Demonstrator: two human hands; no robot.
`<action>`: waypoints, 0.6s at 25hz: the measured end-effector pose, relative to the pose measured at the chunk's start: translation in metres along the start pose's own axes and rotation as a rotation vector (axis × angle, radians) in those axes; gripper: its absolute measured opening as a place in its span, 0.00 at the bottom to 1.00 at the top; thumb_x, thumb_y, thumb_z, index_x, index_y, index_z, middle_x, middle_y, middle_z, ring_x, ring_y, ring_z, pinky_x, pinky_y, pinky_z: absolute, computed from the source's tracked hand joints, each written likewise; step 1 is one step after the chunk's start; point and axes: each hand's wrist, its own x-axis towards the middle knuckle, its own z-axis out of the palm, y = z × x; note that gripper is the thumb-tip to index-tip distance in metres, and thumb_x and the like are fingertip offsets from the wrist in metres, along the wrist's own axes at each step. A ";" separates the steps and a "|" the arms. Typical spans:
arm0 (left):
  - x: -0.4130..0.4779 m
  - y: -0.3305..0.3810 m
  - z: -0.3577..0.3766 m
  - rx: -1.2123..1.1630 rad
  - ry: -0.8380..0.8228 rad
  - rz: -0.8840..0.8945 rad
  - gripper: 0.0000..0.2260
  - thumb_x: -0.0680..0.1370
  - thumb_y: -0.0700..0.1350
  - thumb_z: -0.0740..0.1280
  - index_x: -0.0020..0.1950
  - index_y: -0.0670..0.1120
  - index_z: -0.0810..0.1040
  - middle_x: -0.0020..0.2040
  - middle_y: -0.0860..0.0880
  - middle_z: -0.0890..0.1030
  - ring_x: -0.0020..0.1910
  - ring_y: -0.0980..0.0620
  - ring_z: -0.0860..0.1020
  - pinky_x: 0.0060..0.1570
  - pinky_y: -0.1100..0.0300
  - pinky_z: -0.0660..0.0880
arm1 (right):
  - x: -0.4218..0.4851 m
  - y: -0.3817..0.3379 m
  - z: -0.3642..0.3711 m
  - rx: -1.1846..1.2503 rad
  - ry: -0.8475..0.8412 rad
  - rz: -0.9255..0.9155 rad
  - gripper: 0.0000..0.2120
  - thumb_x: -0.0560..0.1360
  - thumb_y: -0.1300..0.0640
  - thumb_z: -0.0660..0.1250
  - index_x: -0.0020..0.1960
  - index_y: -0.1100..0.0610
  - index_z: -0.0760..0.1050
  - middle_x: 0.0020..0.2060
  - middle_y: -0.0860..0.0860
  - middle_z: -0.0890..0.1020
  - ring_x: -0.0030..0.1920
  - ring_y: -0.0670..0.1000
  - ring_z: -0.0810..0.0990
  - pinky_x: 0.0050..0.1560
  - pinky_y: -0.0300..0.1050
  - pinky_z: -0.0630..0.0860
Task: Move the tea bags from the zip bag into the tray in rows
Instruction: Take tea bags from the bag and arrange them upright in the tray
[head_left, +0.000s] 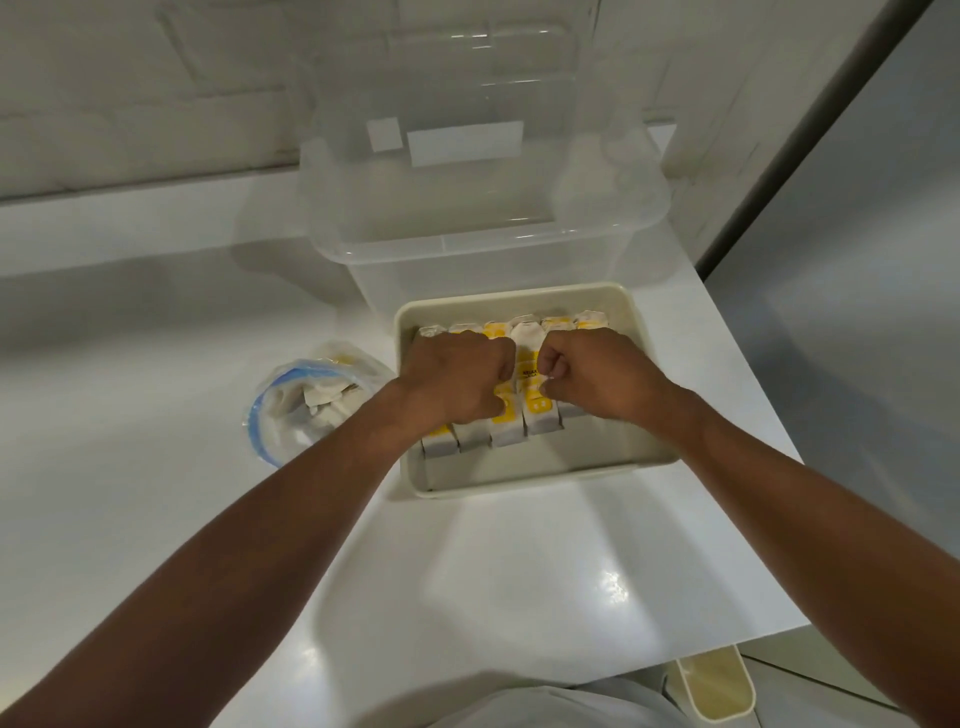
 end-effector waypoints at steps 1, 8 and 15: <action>-0.004 0.002 0.000 0.072 0.053 -0.006 0.20 0.72 0.61 0.70 0.58 0.54 0.72 0.51 0.52 0.77 0.53 0.47 0.79 0.45 0.55 0.70 | -0.004 0.001 0.000 -0.032 0.014 -0.021 0.09 0.71 0.49 0.73 0.44 0.44 0.72 0.43 0.44 0.81 0.46 0.49 0.80 0.48 0.47 0.77; -0.012 0.016 0.020 0.286 0.135 -0.113 0.40 0.66 0.71 0.70 0.68 0.46 0.67 0.62 0.45 0.73 0.58 0.44 0.75 0.47 0.52 0.72 | -0.013 -0.005 0.016 -0.299 -0.072 0.033 0.21 0.68 0.38 0.73 0.50 0.46 0.66 0.44 0.43 0.76 0.42 0.52 0.75 0.43 0.45 0.70; -0.007 0.013 0.015 0.282 0.141 -0.123 0.40 0.66 0.71 0.70 0.68 0.46 0.67 0.61 0.46 0.74 0.58 0.43 0.77 0.48 0.51 0.73 | -0.009 -0.008 0.013 -0.293 -0.064 0.071 0.28 0.65 0.37 0.75 0.53 0.48 0.64 0.45 0.43 0.76 0.43 0.52 0.73 0.44 0.47 0.72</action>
